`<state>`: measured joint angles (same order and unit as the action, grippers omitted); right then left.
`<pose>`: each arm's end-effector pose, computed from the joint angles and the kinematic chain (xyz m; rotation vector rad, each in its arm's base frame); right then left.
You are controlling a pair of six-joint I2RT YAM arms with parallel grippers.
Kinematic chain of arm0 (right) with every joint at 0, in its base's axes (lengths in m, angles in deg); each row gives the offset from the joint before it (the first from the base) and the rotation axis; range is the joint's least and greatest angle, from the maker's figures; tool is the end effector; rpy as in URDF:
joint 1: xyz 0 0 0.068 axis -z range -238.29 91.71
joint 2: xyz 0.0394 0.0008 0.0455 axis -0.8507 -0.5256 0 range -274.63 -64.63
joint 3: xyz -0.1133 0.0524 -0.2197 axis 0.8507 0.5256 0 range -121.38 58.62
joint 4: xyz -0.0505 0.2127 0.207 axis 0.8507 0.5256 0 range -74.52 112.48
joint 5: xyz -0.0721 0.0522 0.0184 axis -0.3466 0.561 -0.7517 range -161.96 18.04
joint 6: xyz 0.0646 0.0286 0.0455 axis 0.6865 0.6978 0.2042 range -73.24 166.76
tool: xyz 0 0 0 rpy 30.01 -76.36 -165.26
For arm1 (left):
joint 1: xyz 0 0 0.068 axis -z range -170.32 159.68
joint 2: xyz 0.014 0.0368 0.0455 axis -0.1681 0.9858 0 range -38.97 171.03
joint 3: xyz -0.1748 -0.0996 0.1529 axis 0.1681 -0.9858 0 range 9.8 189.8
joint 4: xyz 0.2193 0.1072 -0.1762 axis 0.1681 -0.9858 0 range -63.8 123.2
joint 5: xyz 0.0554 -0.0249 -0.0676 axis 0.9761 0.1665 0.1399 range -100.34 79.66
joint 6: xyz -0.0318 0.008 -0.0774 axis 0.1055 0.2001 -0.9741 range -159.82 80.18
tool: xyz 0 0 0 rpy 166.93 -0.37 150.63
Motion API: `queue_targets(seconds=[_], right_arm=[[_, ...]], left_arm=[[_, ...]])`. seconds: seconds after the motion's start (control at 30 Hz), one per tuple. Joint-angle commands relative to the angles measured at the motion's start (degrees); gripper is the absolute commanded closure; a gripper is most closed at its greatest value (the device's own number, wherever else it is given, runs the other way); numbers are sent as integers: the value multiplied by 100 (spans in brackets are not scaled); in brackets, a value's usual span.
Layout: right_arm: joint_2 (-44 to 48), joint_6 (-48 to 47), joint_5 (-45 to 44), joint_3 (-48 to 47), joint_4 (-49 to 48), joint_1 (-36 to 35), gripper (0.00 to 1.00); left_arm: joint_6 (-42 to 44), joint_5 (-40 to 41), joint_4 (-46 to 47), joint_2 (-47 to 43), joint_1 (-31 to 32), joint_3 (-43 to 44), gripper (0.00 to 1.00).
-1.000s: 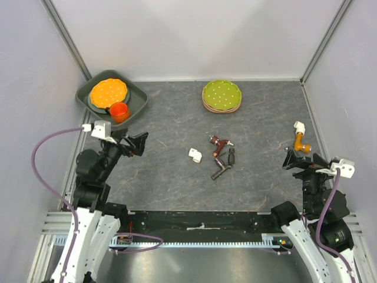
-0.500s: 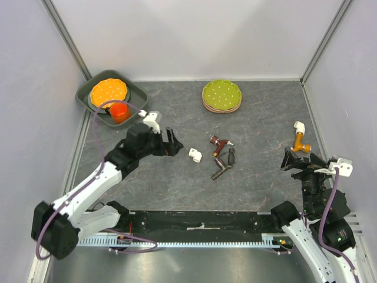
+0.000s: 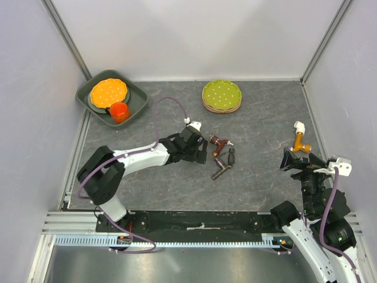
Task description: Install the water faucets
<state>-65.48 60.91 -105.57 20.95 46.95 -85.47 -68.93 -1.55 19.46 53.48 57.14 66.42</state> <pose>0.1123 0.0119 0.3496 0.3066 1.4629 0.1491 0.2742 -0.2821 0.1254 0.3242 2.4447 -0.4138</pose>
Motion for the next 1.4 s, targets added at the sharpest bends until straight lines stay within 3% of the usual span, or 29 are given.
queue_targets(seconds=[0.0,0.4,0.87,1.07,1.37], right_arm=[[58,26,-164,-179,0,-77,2],[58,0,-217,-170,9,-182,2],[49,0,-217,-170,9,-244,2],[58,0,-226,-170,9,-253,2],[49,0,-217,-170,18,-288,2]], left_arm=[[-139,403,-32,519,79,446,0],[-69,1124,-287,837,53,236,1],[-140,1239,-209,-349,-800,-837,3],[-341,246,195,-543,-424,-890,1],[-667,1044,205,54,-220,-223,1]])
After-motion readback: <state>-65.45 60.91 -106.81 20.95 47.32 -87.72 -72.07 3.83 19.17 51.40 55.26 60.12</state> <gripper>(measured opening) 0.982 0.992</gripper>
